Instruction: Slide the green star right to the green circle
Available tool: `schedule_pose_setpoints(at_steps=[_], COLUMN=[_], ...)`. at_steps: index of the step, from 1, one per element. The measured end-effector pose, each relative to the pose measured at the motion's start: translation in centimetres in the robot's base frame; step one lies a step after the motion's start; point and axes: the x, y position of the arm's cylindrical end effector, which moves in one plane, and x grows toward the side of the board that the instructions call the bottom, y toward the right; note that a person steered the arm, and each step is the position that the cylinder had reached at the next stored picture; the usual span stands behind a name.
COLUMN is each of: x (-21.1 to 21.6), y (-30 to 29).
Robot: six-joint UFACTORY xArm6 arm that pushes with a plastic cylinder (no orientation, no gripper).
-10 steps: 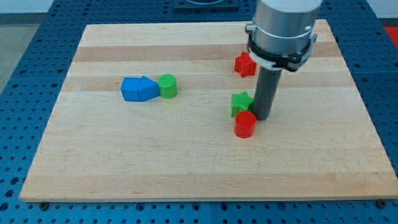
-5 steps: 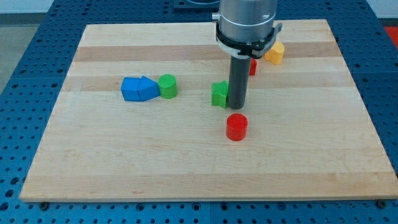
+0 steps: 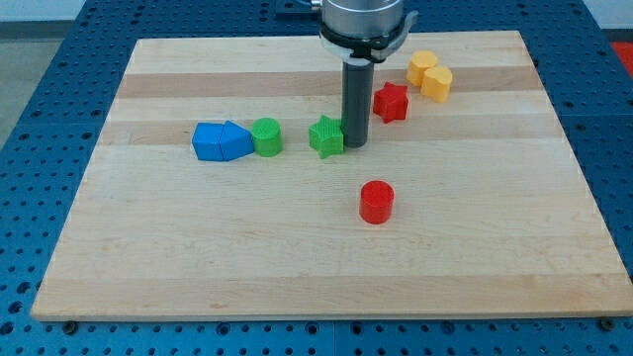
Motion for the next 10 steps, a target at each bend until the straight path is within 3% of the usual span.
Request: schedule_pose_setpoints(at_steps=[10], x=[-1.2], y=[-2.4])
